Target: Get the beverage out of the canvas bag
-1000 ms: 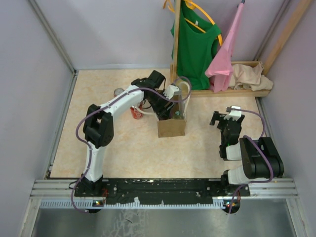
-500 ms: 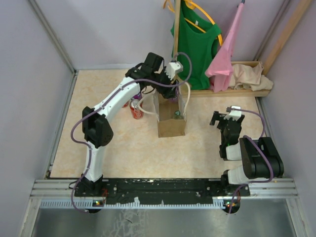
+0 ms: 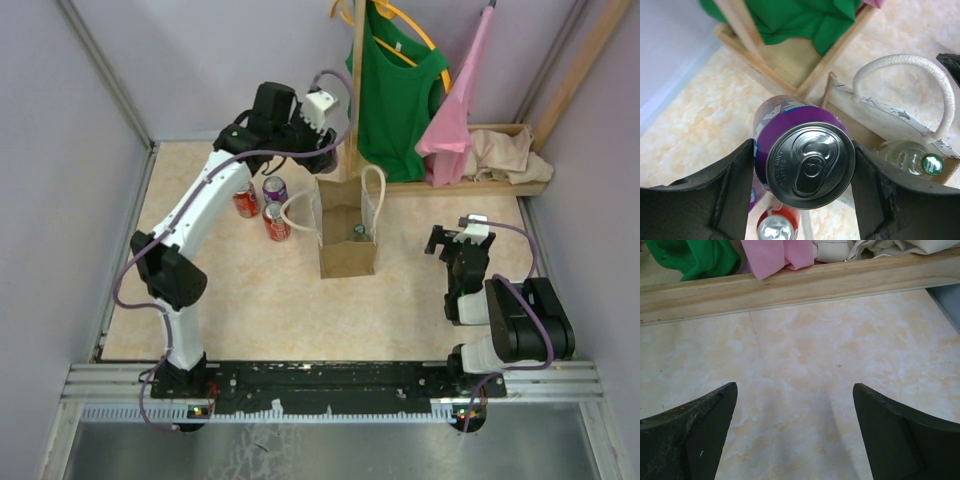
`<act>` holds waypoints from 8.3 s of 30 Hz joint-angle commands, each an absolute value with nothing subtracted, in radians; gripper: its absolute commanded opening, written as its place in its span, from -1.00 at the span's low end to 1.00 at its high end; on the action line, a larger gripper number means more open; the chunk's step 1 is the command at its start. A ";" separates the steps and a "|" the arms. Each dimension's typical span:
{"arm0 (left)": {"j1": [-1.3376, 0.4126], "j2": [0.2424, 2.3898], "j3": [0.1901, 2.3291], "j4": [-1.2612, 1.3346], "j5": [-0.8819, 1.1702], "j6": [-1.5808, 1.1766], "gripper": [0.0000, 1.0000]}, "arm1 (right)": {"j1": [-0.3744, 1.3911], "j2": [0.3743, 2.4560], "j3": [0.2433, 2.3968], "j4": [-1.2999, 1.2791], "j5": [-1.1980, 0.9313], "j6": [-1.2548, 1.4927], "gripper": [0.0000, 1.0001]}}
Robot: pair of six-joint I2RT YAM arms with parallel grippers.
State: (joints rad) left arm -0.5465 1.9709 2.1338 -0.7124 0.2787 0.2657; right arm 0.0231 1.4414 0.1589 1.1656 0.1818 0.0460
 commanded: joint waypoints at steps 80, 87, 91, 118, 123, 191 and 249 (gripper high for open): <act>-0.192 1.511 1.133 -0.268 -0.024 -0.190 0.86 | 0.022 1.442 0.179 1.216 0.185 0.047 0.98; -0.193 1.501 1.154 -0.290 -0.029 -0.185 0.99 | 0.021 1.442 0.179 1.216 0.185 0.047 0.98; -0.193 1.460 1.182 -0.290 -0.004 -0.147 0.99 | 0.021 1.442 0.179 1.216 0.185 0.047 0.98; -0.542 1.668 1.619 -0.325 0.559 0.223 0.99 | 0.021 1.442 0.179 1.216 0.185 0.047 0.98; -0.604 1.720 1.603 -0.295 0.571 0.236 0.99 | 0.021 1.442 0.179 1.216 0.185 0.047 0.98; -0.711 1.807 1.385 -0.068 0.585 0.205 0.84 | 0.021 1.442 0.179 1.216 0.185 0.048 0.98; -0.681 1.816 1.293 0.004 0.563 0.157 0.75 | 0.021 1.442 0.179 1.216 0.185 0.047 0.98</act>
State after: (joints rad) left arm -0.6868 1.8027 1.2957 -0.0090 0.5514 0.1326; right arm 0.0231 1.4414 0.1589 1.1656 0.1818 0.0460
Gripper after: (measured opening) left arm 0.885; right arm 0.990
